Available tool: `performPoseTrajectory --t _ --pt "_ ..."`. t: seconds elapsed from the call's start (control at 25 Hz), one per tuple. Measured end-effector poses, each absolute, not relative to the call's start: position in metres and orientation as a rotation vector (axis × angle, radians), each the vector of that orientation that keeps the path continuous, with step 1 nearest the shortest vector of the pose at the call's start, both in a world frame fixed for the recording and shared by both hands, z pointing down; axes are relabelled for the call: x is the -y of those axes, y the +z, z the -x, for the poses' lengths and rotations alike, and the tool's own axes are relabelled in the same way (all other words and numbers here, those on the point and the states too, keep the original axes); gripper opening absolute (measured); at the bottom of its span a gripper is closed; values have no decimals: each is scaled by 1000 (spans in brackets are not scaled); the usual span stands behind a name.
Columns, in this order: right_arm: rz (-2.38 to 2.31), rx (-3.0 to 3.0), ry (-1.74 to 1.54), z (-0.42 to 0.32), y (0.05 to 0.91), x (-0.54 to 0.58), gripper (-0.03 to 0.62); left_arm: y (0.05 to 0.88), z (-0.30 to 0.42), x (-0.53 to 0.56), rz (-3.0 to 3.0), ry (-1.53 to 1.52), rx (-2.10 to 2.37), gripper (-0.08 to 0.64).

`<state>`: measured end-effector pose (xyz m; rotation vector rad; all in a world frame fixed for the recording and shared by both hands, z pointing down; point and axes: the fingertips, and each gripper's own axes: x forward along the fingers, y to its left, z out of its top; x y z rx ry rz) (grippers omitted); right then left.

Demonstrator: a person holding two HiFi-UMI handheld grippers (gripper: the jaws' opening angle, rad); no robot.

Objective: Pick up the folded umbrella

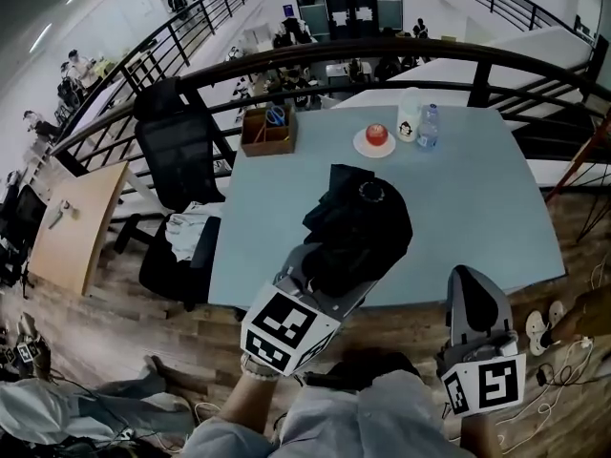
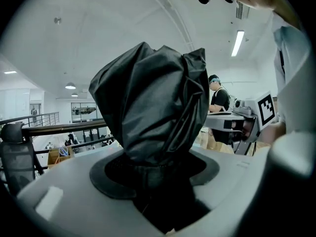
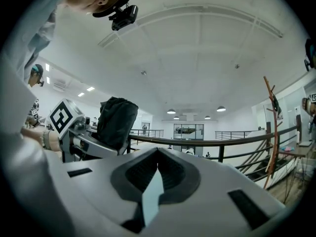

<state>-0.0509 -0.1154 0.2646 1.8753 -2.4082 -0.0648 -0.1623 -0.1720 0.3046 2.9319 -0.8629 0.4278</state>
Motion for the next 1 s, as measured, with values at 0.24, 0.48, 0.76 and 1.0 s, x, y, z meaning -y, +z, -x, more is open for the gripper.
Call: performPoseTrajectory --t 0.24,0.48,0.76,1.0 --pt "-1850 2436 -87 49 257 123 0 287 167 167 -2922 333 916 270" --pt "-1779 2498 -140 40 241 132 0 277 157 159 -2910 323 994 270" --pt "-1733 2552 -181 32 226 137 0 269 142 148 -2904 313 1007 271" --pt "-1725 2573 -193 30 222 136 0 268 133 139 -2916 307 989 270"
